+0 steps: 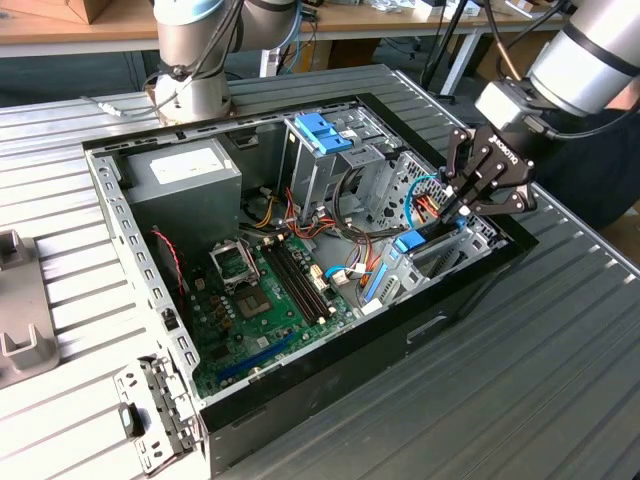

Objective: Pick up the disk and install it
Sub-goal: 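Insert the first disk wire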

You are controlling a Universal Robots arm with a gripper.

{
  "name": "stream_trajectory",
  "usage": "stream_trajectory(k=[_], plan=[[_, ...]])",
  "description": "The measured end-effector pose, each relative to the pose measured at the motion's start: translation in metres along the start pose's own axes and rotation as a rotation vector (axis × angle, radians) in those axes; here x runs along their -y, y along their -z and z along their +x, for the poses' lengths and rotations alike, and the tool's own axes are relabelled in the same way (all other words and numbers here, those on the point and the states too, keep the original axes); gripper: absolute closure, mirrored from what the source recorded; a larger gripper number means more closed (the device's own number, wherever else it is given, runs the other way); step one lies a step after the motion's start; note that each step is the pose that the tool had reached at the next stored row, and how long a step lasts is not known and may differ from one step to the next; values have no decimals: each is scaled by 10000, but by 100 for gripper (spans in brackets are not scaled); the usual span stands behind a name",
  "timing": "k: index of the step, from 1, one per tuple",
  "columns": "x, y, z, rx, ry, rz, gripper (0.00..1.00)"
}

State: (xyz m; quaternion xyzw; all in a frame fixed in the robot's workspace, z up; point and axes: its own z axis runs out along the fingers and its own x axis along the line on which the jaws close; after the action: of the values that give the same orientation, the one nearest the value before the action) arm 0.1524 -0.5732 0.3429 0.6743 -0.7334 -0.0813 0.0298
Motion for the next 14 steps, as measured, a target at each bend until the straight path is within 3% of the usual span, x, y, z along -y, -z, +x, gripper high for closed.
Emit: stream_trajectory(k=[8, 14], plan=[[4, -16, 17, 5, 1, -1, 83], [-1, 31, 13, 4, 15, -2, 83]])
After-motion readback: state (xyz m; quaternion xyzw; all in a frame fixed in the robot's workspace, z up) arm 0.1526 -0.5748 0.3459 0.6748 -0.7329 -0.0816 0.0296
